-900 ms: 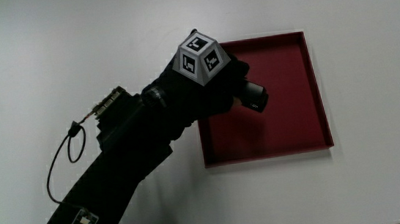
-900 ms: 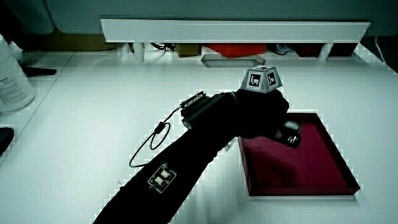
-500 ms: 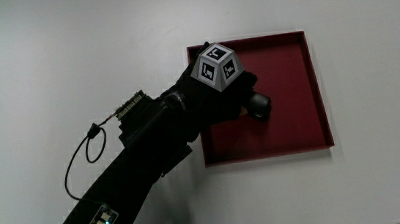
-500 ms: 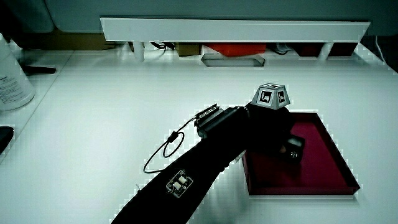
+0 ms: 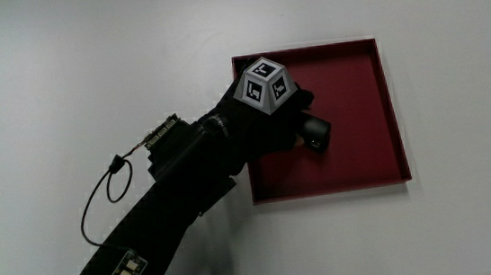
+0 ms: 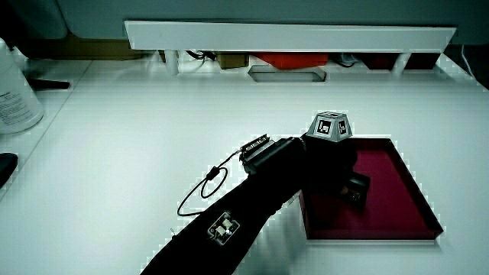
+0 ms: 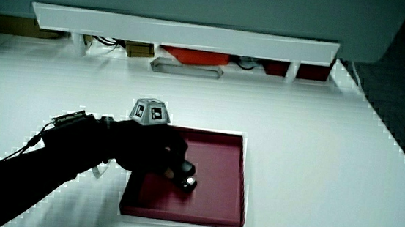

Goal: Place stapper into plate

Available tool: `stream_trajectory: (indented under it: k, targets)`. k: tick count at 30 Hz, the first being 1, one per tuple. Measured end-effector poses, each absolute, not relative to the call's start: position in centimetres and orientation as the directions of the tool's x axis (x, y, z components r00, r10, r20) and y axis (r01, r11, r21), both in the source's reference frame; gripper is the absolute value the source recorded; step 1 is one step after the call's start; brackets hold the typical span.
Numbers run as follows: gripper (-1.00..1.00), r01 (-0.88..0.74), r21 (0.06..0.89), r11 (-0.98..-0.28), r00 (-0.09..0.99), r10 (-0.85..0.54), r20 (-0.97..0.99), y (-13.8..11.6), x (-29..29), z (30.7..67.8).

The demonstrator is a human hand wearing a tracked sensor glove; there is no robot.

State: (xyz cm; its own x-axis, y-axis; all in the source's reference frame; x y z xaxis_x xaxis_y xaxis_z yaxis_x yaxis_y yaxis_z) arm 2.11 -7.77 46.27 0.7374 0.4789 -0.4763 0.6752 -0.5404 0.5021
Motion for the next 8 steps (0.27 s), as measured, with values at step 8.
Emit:
stream_trajectory:
  k: [8]
  targets:
    - [-1.0, 0.711, 0.423, -0.562, 0.696, 0.477, -0.537, -7.5, -0.6, 44.0]
